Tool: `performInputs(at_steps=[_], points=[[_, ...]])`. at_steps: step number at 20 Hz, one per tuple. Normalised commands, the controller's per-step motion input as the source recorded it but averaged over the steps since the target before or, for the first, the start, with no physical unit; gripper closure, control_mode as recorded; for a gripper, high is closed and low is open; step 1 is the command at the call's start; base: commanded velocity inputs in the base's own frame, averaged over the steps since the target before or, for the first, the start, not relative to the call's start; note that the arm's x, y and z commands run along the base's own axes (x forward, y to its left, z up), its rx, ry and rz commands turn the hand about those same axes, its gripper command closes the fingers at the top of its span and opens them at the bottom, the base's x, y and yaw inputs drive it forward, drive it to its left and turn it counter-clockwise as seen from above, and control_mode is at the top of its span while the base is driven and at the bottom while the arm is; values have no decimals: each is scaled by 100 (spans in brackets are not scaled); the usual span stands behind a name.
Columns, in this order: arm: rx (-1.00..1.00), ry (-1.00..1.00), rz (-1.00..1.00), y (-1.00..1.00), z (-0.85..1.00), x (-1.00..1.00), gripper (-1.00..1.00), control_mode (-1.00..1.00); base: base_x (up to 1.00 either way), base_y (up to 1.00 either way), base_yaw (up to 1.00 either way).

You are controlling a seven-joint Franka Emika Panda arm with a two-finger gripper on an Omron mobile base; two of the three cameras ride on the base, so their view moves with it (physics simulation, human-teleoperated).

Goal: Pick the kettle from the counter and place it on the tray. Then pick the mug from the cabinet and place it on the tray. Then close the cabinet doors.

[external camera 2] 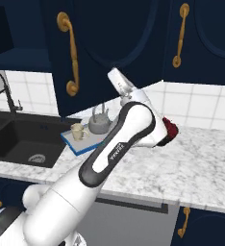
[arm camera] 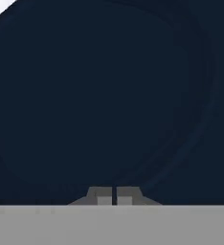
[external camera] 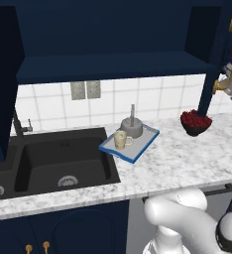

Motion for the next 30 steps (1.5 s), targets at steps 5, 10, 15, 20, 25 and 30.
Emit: performInputs(at_steps=[5,10,15,20,25,30], points=[[-7,31,-13,47,34,18,100,-100,0,0,0],[-14,17,-29,80,12,27,100,-100,0,0,0],[-3,14,-15,71,1,74,100,-100,0,0,0],[0,17,-7,50,0,91,100,-100,0,0,0],[0,22,-7,41,-2,98,100,-100,0,0,0],[0,6,-11,42,-24,84,100,-100,0,0,0]])
